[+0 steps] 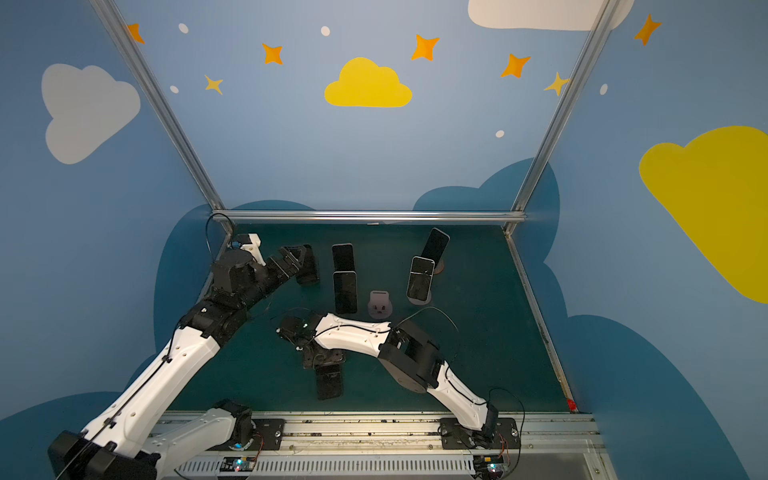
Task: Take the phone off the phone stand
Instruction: 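Lay the phone flat on the table near the robot with the right gripper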
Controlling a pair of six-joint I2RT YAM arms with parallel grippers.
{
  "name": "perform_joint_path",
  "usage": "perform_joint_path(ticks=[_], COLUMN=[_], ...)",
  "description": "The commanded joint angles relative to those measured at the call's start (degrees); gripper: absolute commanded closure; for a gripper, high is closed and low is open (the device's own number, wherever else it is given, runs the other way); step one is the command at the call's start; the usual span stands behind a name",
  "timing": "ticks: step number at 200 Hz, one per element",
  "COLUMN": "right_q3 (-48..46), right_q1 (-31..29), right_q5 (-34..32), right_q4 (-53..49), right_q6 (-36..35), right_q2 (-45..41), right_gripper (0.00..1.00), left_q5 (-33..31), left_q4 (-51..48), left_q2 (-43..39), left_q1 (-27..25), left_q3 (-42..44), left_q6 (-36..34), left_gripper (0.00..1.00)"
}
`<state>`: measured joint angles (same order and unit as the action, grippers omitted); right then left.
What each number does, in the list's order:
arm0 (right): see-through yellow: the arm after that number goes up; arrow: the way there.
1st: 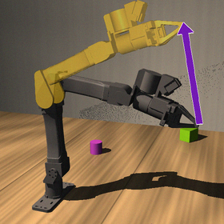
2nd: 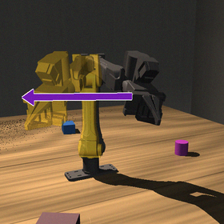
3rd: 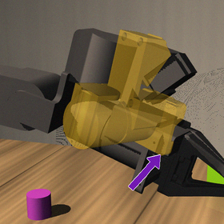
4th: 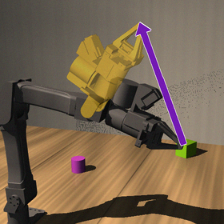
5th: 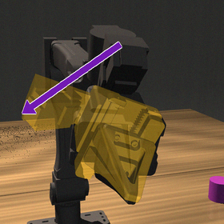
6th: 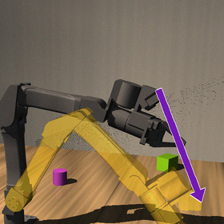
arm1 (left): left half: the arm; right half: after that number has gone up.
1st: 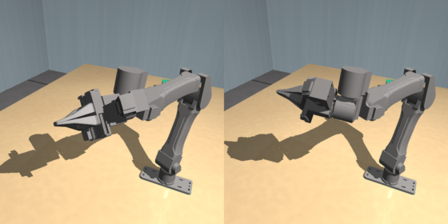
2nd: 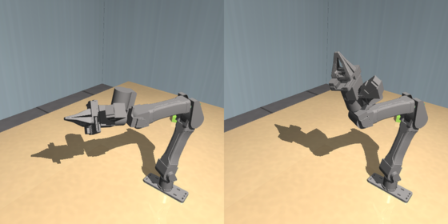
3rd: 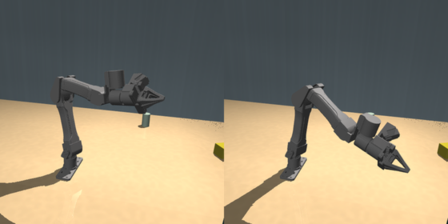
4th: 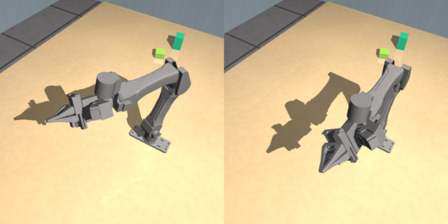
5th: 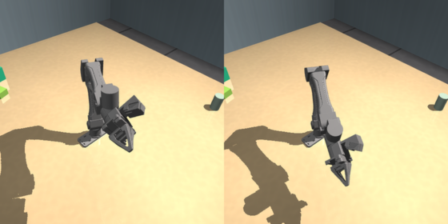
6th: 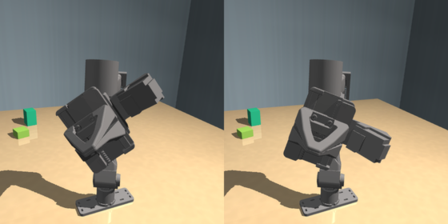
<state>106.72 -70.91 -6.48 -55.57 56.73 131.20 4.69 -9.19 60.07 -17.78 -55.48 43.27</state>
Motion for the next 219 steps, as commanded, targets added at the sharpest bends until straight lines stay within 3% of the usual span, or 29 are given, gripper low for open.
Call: perform_joint_path(ticks=[1, 130, 219], right_q3=[1.2, 3.8, 0.8], right_q1=[0.9, 0.5, 0.8], right_q5=[0.4, -1.9, -3.3], right_q4=[-3.3, -3.9, -0.5], right_q6=[-0.3, 1.9, 5.2], right_q2=[3.1, 5.6, 3.4], right_gripper=[0.38, 0.23, 0.22], left_q5=[0.4, 1.7, 2.0], left_q4=[1.0, 1.1, 1.1], left_q2=[0.4, 0.5, 1.0], left_q1=[0.2, 0.8, 0.8], left_q3=[0.1, 0.0, 0.2], left_q6=[-0.3, 0.6, 1.0], left_gripper=[0.00, 0.00, 0.00])
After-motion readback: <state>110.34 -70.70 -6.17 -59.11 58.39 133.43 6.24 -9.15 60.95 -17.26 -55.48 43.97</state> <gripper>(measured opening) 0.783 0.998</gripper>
